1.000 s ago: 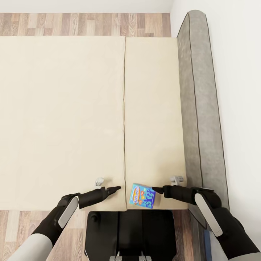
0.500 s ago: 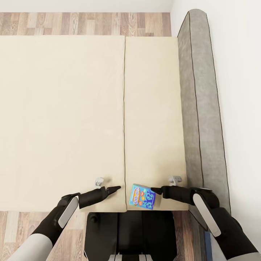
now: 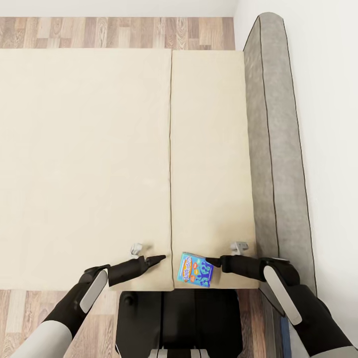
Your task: Put all the toys in the child's room - the three board games (two on the bed and one on the table), the two jigsaw puzzles on the table, and the tennis ball on the table - inside the toy box on the table in the child's room.
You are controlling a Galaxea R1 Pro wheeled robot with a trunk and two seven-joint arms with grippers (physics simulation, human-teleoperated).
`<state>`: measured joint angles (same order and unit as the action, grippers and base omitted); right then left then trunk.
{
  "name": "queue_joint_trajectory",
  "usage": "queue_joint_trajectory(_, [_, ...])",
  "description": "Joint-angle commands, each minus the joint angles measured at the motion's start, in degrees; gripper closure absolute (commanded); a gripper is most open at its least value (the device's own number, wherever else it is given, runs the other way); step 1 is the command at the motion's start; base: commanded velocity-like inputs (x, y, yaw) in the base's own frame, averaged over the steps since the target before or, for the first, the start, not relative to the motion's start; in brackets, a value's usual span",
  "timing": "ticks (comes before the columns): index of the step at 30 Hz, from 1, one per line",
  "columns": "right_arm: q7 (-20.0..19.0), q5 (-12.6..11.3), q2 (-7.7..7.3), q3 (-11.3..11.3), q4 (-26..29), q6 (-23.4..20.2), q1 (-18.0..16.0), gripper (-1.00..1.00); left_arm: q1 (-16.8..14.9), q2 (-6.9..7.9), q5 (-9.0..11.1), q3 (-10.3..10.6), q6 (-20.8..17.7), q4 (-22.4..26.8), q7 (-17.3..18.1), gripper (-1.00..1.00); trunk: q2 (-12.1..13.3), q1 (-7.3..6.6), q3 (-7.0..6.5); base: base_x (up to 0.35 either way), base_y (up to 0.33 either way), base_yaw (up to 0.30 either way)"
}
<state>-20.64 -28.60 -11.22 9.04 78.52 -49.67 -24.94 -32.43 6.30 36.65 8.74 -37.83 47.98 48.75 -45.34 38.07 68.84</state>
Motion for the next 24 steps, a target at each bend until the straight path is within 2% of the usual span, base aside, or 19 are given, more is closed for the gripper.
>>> queue_joint_trajectory(1, [-0.3,0.2,-0.03,0.0,0.0,-0.2,0.0,-1.0,0.0,0.01,0.2,0.2,-0.2,0.0,-0.2,-1.0,0.0,0.02,0.03,0.0,0.0,0.0])
queue_joint_trajectory(24, [-0.3,0.1,0.05,0.3,-0.2,-0.2,0.0,-1.0,0.2,-0.5,-0.1,0.1,0.8,-2.7,-1.7,-1.0,0.0,0.02,0.03,0.0,0.0,0.0])
